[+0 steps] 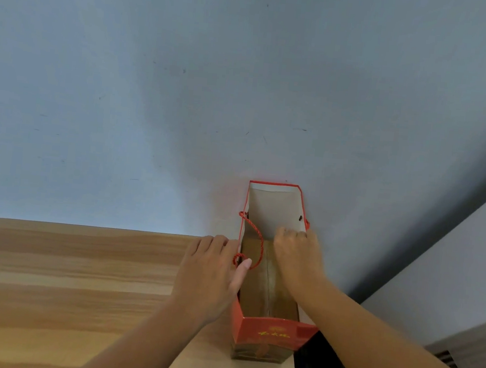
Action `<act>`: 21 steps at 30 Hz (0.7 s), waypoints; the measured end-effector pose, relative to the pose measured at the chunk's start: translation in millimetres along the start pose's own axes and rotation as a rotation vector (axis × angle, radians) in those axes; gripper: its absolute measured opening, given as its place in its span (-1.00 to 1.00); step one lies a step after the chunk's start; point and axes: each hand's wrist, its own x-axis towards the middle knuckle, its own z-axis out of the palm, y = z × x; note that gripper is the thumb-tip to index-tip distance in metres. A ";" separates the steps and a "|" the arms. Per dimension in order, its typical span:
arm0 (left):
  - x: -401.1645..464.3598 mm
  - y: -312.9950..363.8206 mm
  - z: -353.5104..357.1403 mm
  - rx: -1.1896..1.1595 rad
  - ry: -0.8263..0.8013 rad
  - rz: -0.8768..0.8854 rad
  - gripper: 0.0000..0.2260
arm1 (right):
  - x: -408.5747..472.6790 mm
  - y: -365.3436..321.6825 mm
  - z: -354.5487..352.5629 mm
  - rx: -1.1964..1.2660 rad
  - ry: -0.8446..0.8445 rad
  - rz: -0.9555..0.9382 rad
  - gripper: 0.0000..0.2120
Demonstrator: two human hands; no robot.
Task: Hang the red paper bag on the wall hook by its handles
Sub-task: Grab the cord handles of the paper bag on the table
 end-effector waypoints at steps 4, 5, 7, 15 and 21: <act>-1.5 -2.7 4.8 -0.016 -0.040 0.036 -0.50 | 12.4 -11.9 -10.8 0.721 0.092 0.255 -0.74; -2.2 -3.1 5.3 -0.024 -0.048 0.040 -0.50 | 17.8 -15.3 -9.3 0.863 0.056 0.299 -0.67; -3.1 -4.2 6.1 -0.032 -0.063 0.042 -0.51 | 26.8 -21.8 -4.1 1.045 -0.049 0.350 -0.58; 0.7 -5.8 -2.3 -0.069 -0.036 0.043 -0.53 | 34.0 -30.2 18.4 1.312 -0.197 0.367 -0.46; 4.3 -7.5 -9.7 -0.092 0.016 0.048 -0.65 | 31.4 -28.4 -12.1 1.387 -0.110 0.430 -0.57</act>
